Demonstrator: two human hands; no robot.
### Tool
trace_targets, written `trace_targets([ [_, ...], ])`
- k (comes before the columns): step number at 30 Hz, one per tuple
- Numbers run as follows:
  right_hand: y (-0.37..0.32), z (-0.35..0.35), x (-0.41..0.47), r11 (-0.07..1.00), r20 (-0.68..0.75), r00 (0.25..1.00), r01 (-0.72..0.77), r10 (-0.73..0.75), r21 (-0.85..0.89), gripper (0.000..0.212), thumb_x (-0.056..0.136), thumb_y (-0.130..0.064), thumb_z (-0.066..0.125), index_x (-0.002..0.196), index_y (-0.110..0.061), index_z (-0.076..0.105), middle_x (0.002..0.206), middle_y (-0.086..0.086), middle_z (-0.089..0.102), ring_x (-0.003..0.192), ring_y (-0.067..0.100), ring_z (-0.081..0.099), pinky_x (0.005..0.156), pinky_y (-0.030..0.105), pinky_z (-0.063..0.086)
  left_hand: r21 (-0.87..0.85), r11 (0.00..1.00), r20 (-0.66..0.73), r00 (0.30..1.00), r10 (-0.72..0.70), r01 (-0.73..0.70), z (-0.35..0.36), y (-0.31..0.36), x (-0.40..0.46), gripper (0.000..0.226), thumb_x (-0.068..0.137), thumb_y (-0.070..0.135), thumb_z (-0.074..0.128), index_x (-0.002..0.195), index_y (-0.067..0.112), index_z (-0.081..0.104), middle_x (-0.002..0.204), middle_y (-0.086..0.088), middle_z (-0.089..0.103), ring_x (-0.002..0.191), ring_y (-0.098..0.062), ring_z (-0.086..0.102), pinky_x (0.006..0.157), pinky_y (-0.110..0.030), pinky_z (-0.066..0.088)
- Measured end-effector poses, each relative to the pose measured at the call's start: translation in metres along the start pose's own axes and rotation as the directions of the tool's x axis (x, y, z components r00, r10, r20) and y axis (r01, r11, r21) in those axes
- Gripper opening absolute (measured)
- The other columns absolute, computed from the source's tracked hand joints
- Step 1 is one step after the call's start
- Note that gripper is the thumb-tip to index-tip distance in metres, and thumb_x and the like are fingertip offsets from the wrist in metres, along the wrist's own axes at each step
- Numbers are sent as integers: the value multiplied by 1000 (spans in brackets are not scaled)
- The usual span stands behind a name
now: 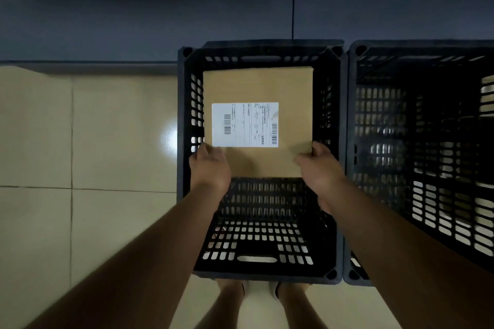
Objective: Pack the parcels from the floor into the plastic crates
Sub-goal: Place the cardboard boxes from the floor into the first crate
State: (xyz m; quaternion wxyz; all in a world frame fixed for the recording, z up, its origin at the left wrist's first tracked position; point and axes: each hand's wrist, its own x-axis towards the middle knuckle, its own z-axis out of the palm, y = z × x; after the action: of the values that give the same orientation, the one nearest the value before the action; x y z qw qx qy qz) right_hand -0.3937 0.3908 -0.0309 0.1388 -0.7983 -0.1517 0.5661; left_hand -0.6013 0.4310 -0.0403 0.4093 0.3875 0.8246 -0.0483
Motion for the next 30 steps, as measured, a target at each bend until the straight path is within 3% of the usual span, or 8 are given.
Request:
trace_targets([
  [2,0,6,13,1000,3,1000,5,-5,1,53,99,-24,52,151,-31,40,100,-14,58,78,3,52,56,22,37,8,1000,-27,1000,0,0,7,-4,13,43,103,7,38,146,9,41,156,-15,30,139,-33,32,107,-40,39],
  [7,14,27,46,1000,-5,1000,9,-9,28,58,94,-26,54,148,-42,39,111,-11,65,93,14,64,73,31,54,-156,987,13,1000,28,-26,31,-16,41,48,104,42,38,146,19,44,142,-9,49,125,-32,51,97,-43,45],
  [9,20,36,57,999,-17,1000,8,-7,35,58,93,-27,53,147,-45,40,108,-12,66,95,19,67,79,34,57,-198,980,72,997,-11,25,38,-19,49,53,101,50,39,150,30,37,142,-6,46,119,-30,53,87,-41,48],
  [17,36,61,94,999,-61,998,-2,6,52,64,96,-29,54,152,-47,29,125,-6,61,87,12,63,58,25,47,-261,965,67,998,5,12,65,-29,75,69,98,44,51,159,38,20,161,3,23,128,-30,52,38,-12,42],
  [19,38,62,101,999,-52,999,4,-2,38,65,97,-29,54,154,-46,28,134,-5,58,92,12,61,60,23,45,-273,962,44,998,39,-26,67,-30,80,68,97,39,55,158,35,26,159,1,27,132,-27,48,45,-8,43],
  [24,42,61,118,999,-16,1000,-9,10,41,67,97,-27,58,154,-45,28,137,-2,55,102,18,61,71,27,51,-249,965,56,994,96,-79,73,-28,92,67,95,38,59,156,35,30,150,0,34,131,-24,47,96,-35,47],
  [27,45,63,125,999,-9,1000,-8,8,37,67,95,-25,58,152,-46,30,138,-4,57,110,20,60,85,33,53,-200,977,71,994,88,-72,77,-26,97,74,92,45,58,157,35,24,152,-1,32,132,-30,47,102,-51,51],
  [30,47,64,128,999,-7,1000,-7,7,32,69,94,-22,59,153,-45,30,135,-5,59,104,18,60,72,26,47,-203,977,85,993,85,-66,84,-27,100,80,91,47,58,159,36,18,158,3,25,138,-32,42,94,-42,55],
])
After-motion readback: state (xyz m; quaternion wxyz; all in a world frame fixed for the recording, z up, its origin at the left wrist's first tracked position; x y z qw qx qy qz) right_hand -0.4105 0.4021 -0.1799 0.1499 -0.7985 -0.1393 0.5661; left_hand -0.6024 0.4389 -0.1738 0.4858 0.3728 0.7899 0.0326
